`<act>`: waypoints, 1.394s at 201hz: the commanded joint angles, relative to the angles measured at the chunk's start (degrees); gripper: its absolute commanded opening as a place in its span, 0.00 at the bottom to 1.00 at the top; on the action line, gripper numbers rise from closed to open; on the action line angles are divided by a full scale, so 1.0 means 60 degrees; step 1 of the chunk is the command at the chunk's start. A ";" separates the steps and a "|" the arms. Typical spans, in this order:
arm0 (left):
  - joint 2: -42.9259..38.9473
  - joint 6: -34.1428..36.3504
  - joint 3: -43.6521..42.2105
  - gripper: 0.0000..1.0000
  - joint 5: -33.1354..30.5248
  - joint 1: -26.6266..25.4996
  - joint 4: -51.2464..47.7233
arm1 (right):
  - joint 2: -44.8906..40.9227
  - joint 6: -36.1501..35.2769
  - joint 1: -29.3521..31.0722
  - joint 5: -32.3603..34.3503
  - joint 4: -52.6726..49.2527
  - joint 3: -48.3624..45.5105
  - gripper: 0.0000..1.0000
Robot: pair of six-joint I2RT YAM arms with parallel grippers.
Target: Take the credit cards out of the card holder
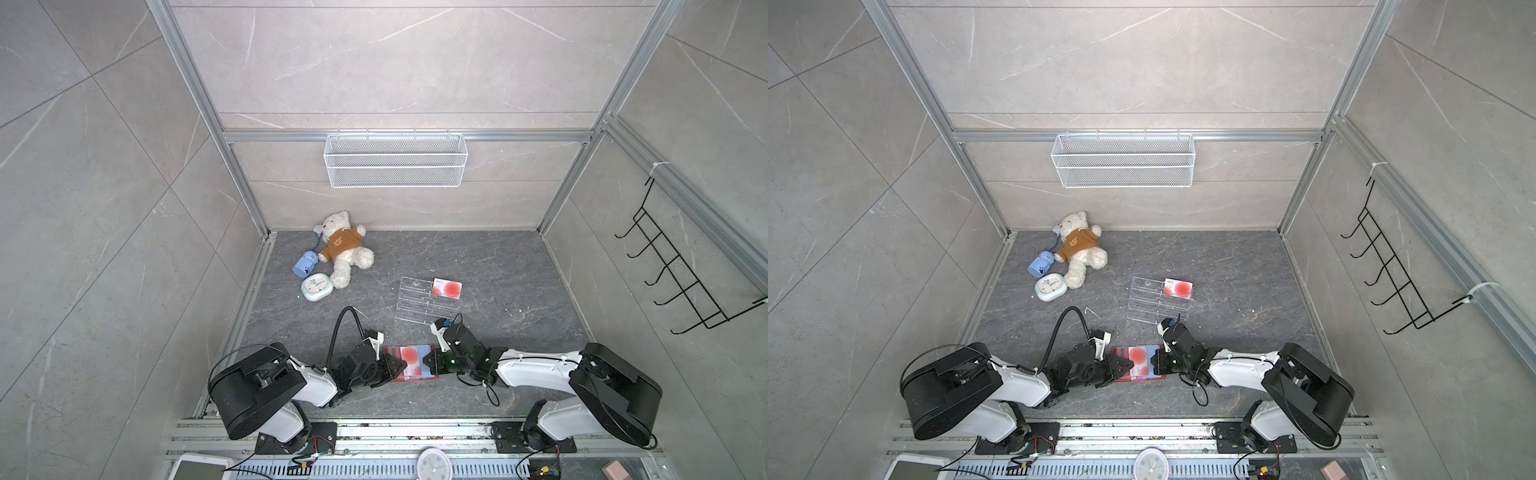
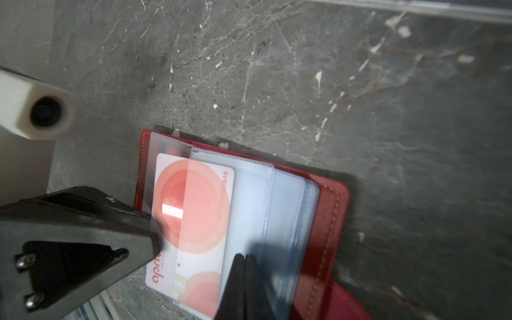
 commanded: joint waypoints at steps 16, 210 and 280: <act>0.0011 0.0123 0.0064 0.32 -0.0124 -0.0038 -0.0404 | 0.0189 -0.0007 -0.0029 0.0010 -0.0668 -0.0225 0.00; -0.0986 0.0960 0.0330 0.00 -0.0018 0.0000 -0.2094 | 0.0104 -0.0053 -0.0028 0.0046 -0.0704 -0.0305 0.00; -0.4141 0.3264 0.1123 0.00 -0.0372 0.0002 -0.6647 | -0.0238 -0.0139 -0.0033 0.0056 -0.0752 -0.0290 0.00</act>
